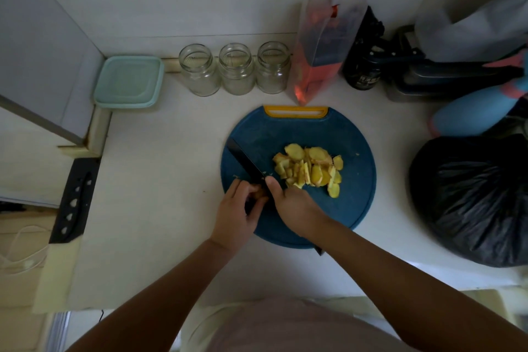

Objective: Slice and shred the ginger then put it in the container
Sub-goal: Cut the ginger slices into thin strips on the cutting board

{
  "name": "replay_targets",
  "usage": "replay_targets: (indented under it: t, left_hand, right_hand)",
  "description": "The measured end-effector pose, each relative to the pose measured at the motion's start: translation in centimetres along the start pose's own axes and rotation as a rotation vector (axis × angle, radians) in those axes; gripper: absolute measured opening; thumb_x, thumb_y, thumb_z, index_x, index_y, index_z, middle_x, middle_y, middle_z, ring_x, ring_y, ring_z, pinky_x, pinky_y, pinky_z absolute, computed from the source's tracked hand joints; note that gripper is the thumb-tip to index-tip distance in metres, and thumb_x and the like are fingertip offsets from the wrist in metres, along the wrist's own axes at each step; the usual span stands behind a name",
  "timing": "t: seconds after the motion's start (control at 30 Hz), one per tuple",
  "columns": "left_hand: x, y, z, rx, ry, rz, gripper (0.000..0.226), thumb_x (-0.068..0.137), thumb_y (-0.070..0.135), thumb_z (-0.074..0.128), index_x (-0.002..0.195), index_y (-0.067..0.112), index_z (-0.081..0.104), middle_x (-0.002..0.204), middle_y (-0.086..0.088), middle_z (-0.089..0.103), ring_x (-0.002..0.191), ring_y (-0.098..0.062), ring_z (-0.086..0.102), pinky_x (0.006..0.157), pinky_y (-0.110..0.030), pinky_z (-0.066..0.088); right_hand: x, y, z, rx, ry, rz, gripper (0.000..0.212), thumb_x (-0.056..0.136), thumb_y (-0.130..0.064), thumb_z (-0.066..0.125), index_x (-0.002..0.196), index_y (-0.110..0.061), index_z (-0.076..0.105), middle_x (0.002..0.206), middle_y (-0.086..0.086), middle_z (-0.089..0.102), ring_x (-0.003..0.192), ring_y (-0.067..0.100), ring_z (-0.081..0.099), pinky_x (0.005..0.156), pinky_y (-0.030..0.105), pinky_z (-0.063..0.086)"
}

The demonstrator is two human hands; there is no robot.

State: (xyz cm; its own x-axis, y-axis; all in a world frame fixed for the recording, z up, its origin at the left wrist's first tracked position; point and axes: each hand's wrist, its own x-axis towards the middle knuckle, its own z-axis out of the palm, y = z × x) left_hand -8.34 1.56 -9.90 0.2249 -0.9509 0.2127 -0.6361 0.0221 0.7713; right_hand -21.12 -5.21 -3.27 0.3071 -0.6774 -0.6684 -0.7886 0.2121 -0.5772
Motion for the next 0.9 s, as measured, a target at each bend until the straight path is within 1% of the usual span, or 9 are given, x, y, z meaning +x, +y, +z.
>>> replay_targets:
  t: [0.03,0.1,0.2,0.37,0.53,0.63,0.73,0.8,0.9]
  left_hand:
    - [-0.1,0.1,0.0,0.004,0.008,-0.007,0.025,0.085,0.029,0.059,0.091,0.004,0.06,0.088,0.006,0.049,0.075,0.002,0.046,0.07,-0.002,0.038]
    - [-0.1,0.2,0.0,0.017,0.025,-0.022,0.024,0.084,0.026,0.065,0.091,0.003,0.06,0.088,0.006,0.048,0.075,0.002,0.045,0.071,0.0,0.037]
    - [-0.1,0.4,0.1,0.037,0.044,-0.018,0.019,0.08,0.017,0.068,0.087,0.0,0.061,0.087,0.006,0.049,0.076,0.005,0.044,0.073,0.002,0.035]
    - [-0.1,0.2,0.0,0.057,0.031,0.01,0.017,0.079,0.011,0.073,0.084,0.001,0.06,0.084,0.005,0.048,0.074,0.003,0.043,0.071,0.002,0.035]
    - [0.2,0.1,0.0,0.063,0.025,0.034,0.018,0.077,0.007,0.076,0.081,0.002,0.059,0.082,0.005,0.046,0.071,0.002,0.041,0.07,0.002,0.034]
    - [0.0,0.0,0.1,0.063,0.041,0.036,0.02,0.08,0.014,0.073,0.082,0.001,0.059,0.083,0.004,0.048,0.072,0.003,0.043,0.07,0.002,0.035]
    - [-0.1,0.0,0.1,0.064,0.061,0.037,0.029,0.085,0.031,0.061,0.083,0.002,0.059,0.083,0.003,0.048,0.072,0.002,0.044,0.069,0.0,0.036]
    - [-0.1,0.0,0.1,0.058,0.061,0.04,0.028,0.086,0.032,0.058,0.083,0.004,0.058,0.082,0.001,0.05,0.072,0.001,0.045,0.069,-0.002,0.037]
    - [-0.1,0.1,0.1,0.056,0.064,0.049,0.021,0.085,0.025,0.065,0.081,0.006,0.057,0.081,0.001,0.05,0.071,0.001,0.045,0.069,-0.002,0.036]
  right_hand:
    - [0.1,0.2,-0.1,0.015,0.016,-0.004,0.06,0.099,-0.059,0.022,0.074,-0.011,0.047,0.066,0.001,0.044,0.056,0.01,0.041,0.057,0.028,0.037]
    - [0.2,1.0,-0.3,0.093,0.019,0.005,0.062,0.096,-0.065,0.026,0.065,-0.015,0.045,0.062,0.004,0.047,0.049,0.013,0.045,0.045,0.024,0.037]
    - [-0.4,1.6,-0.9,0.232,-0.004,0.028,0.064,0.094,-0.066,0.032,0.057,-0.014,0.039,0.046,0.001,0.041,0.031,0.011,0.038,0.035,0.021,0.032]
    - [-1.8,1.7,-1.0,0.309,-0.064,0.041,0.062,0.094,-0.065,0.033,0.058,-0.014,0.035,0.033,-0.008,0.033,0.028,0.008,0.031,0.035,0.019,0.029]
    - [-2.4,1.6,-1.5,0.308,-0.064,0.026,0.064,0.094,-0.066,0.034,0.055,-0.015,0.035,0.032,-0.009,0.033,0.028,0.008,0.03,0.034,0.017,0.028]
    - [-2.6,1.7,-1.5,0.298,-0.056,0.003,0.063,0.095,-0.063,0.036,0.054,-0.015,0.034,0.033,-0.008,0.033,0.027,0.007,0.03,0.033,0.016,0.028]
    - [-2.6,1.7,-1.3,0.292,-0.046,-0.005,0.062,0.095,-0.063,0.036,0.055,-0.016,0.035,0.038,-0.005,0.034,0.029,0.007,0.03,0.033,0.017,0.027]
    - [-2.4,1.8,-1.2,0.287,-0.048,0.008,0.062,0.094,-0.065,0.036,0.056,-0.016,0.034,0.04,-0.004,0.035,0.03,0.009,0.03,0.033,0.017,0.027]
    - [-2.5,1.8,-1.2,0.294,-0.079,0.044,0.063,0.094,-0.067,0.033,0.059,-0.015,0.035,0.035,-0.007,0.033,0.028,0.009,0.029,0.035,0.017,0.027]
